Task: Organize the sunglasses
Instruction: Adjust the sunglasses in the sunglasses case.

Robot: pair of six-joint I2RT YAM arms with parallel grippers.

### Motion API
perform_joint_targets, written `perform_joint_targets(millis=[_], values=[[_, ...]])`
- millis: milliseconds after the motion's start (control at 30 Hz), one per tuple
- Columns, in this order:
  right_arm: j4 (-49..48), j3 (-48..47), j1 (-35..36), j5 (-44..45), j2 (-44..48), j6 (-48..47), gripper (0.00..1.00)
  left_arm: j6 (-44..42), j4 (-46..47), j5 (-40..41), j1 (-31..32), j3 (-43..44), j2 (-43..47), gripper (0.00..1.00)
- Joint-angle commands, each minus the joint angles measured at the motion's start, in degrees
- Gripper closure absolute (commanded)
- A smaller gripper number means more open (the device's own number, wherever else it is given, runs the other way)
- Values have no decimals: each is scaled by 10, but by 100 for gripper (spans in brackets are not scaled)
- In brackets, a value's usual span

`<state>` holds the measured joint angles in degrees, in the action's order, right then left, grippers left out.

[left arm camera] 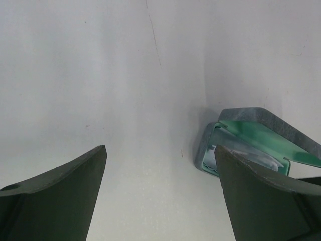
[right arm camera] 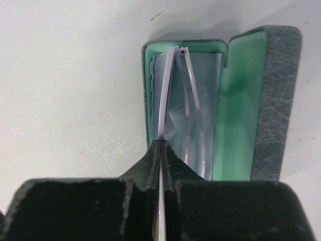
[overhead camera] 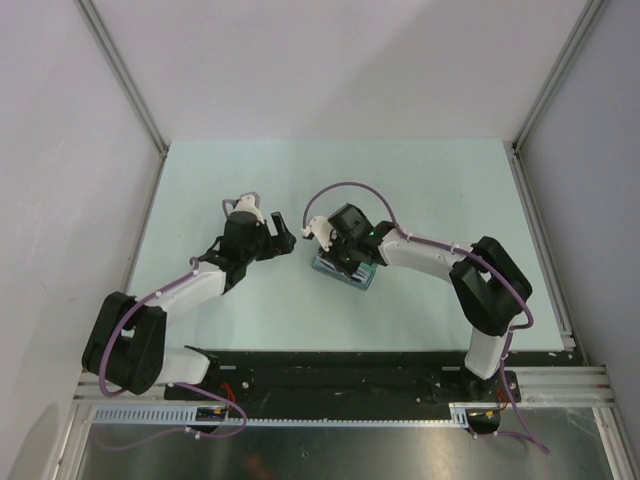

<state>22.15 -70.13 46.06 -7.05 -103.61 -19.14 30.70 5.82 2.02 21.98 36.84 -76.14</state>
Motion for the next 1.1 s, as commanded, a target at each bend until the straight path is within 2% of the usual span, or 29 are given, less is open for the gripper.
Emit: perform_joint_targets(millis=[0,467,867,1067], values=[[12,-23,-28,-59,-5,5,100,10,4,-10,-4,-2,16,5],[18,-30,-63,-157,14,28,100,9,4,-15,-4,-1,12,5],[7,-30,-44,-86,14,28,96,9,7,-30,-4,-3,10,5],[5,-29,-10,-49,27,16,86,14,9,-29,-4,-2,7,5]])
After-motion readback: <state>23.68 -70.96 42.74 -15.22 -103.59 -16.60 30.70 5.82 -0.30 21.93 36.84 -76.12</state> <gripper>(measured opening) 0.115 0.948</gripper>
